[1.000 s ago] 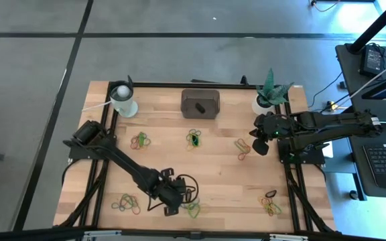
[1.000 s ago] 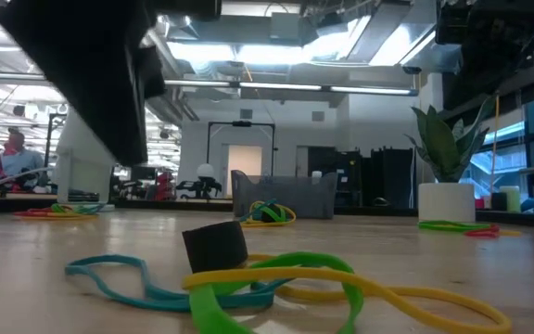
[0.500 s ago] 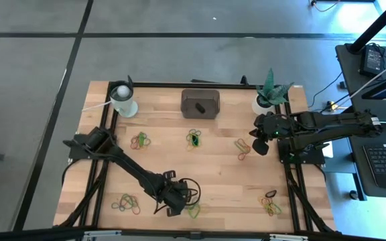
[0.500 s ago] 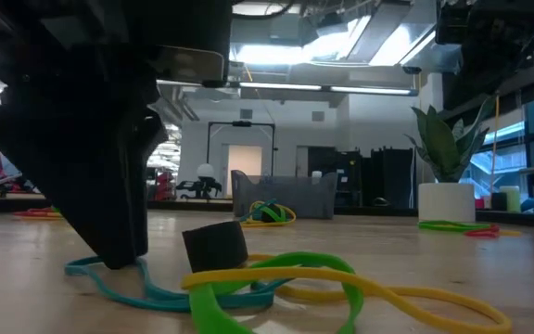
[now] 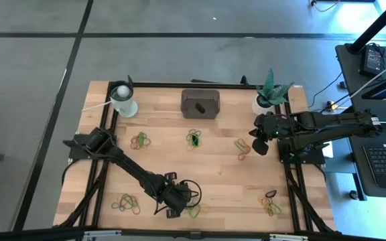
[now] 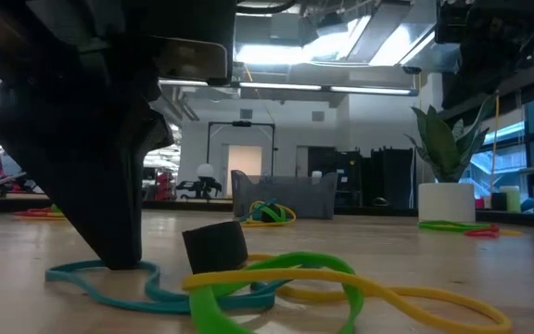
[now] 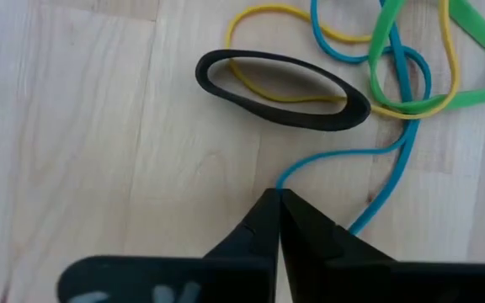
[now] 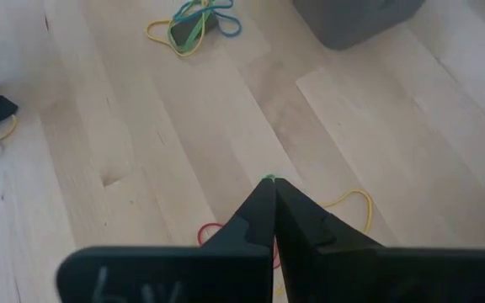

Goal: Pick and place rubber bands into bin
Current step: Put the blue rubber band into the bin

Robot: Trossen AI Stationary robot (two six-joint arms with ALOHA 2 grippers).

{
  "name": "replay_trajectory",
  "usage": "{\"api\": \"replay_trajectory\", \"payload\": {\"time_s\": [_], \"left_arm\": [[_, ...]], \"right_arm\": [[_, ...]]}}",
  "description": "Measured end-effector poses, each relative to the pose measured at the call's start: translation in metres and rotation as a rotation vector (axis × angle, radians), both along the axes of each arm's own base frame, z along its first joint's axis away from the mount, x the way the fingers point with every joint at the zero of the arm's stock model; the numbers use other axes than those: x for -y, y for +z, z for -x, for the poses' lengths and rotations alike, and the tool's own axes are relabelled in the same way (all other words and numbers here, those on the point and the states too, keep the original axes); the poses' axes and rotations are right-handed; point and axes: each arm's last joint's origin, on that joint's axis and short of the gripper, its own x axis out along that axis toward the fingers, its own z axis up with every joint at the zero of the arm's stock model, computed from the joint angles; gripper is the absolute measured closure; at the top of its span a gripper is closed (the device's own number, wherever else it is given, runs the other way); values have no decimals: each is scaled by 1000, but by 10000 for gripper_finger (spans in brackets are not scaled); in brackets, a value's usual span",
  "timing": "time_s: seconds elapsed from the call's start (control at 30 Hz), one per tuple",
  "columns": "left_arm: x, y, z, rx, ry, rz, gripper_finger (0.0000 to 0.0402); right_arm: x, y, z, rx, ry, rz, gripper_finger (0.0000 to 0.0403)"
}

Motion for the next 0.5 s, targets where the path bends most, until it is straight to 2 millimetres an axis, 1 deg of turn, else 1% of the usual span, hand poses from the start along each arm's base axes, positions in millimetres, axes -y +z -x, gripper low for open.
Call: {"api": "replay_trajectory", "payload": {"time_s": [0.17,0.33,0.43,0.5], "left_arm": [[-1,12,4,2,3,26,399],[0,41,9,66,-9,79,400],[0,52,13,101,-2,73,400],[0,64,16,138,-3,80,400]], "right_arm": [[0,0,0,0,0,0,395],[0,0,0,-1,1,1,396],[0,0,0,-1,3,2,395],[0,0,0,-1,2,2,395]]}}
